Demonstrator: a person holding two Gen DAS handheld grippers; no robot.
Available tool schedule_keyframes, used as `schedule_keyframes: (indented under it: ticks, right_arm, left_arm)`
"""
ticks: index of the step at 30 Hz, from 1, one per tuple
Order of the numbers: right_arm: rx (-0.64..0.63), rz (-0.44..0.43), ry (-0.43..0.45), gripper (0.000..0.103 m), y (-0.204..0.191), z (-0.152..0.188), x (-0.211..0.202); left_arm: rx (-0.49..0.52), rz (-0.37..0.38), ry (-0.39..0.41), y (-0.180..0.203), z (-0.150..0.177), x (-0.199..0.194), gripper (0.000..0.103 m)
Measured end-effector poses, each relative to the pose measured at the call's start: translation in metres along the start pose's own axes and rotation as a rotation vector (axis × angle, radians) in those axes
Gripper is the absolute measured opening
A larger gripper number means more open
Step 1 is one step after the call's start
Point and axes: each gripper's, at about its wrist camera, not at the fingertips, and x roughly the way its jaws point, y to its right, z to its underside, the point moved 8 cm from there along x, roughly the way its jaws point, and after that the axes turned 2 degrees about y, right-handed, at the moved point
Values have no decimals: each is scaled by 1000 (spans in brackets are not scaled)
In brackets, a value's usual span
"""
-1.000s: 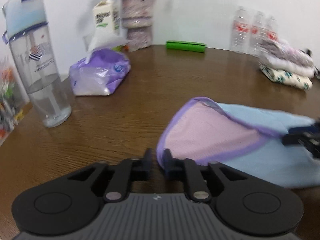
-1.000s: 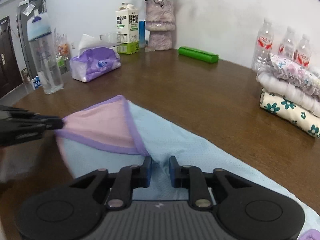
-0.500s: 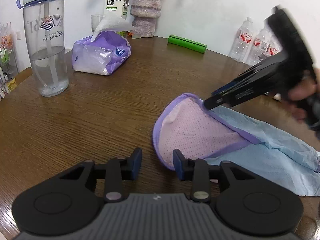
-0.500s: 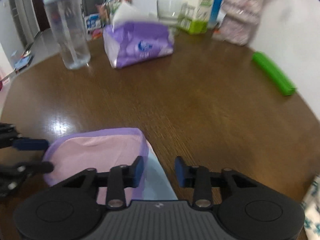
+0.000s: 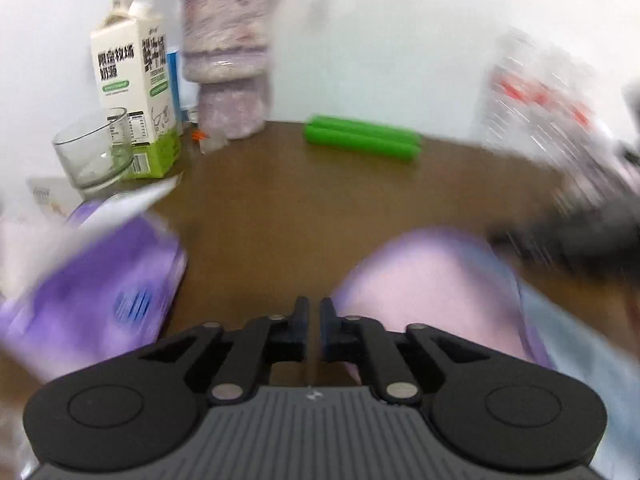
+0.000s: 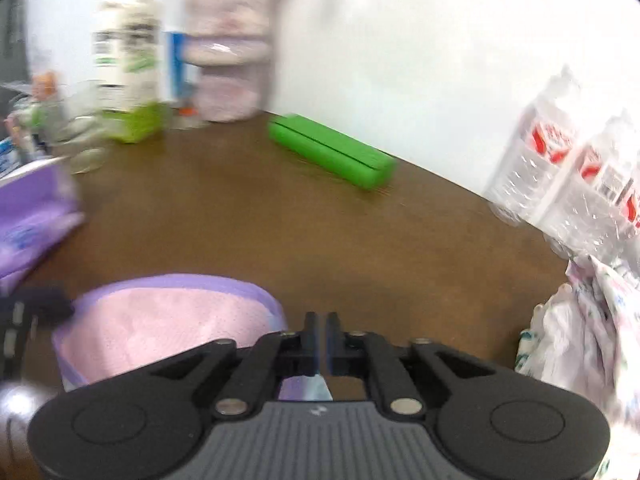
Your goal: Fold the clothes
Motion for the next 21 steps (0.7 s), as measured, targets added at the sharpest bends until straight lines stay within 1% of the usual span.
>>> schedule_keyframes:
  ticks: [1,2,3,4,5,6,7,8,10,11,12,13,14,15,16,17,19,20,21]
  right_arm:
    - [40,-17,-14,20,10,0,-8]
    - [76,-41,-26,19,18,0,-22]
    - [68,-77,-17,23,25,3,-44]
    - [38,-118,2,33,30,6,-71]
    - [4,-147,21,39,38,15,-100]
    - [-43,-164,27,50,46,32,-128]
    - [-96,-178,28,52,53,51,-154]
    - [-155,-182,19,52,60,77,-176]
    - [-258,-166,-14,52,77,136,-209]
    - [-271,-135,-37,52,91,164,-218]
    - [-251,-108,-57,52,107,191,-225]
    - [-180,-98,-73,51,122,214,-226]
    - [-89,-95,-87,49,136,234,-226]
    - [9,-94,-94,36,148,254,-225]
    - [65,-97,-89,18,153,270,-224]
    - [98,-103,-81,14,154,283,-223]
    - [110,-113,-4,11,148,300,-230]
    - [108,-111,24,11,143,307,-235]
    - [104,-105,44,10,137,313,-240]
  left_arm:
    - [-61,-22,-14,-6,-4,3,18]
    - [-111,-17,-13,-11,-4,-1,27]
    - [-138,12,13,-11,-1,-12,33]
    - [-128,38,41,-6,4,-27,40]
    - [-96,53,58,1,12,-42,40]
    - [-52,73,68,12,21,-59,41]
    - [14,119,72,32,36,-79,44]
    - [80,188,68,55,53,-99,48]
    - [206,342,48,104,89,-137,51]
    - [281,422,38,132,108,-156,53]
    - [353,488,34,159,126,-172,53]
    - [426,551,34,188,146,-188,55]
    - [478,582,35,212,164,-198,56]
    - [512,583,36,232,179,-204,56]
    - [546,585,38,252,195,-209,56]
    - [580,588,44,267,209,-216,53]
    - [648,596,65,287,235,-229,53]
    - [672,590,59,291,245,-232,49]
    - [687,576,38,290,254,-233,41]
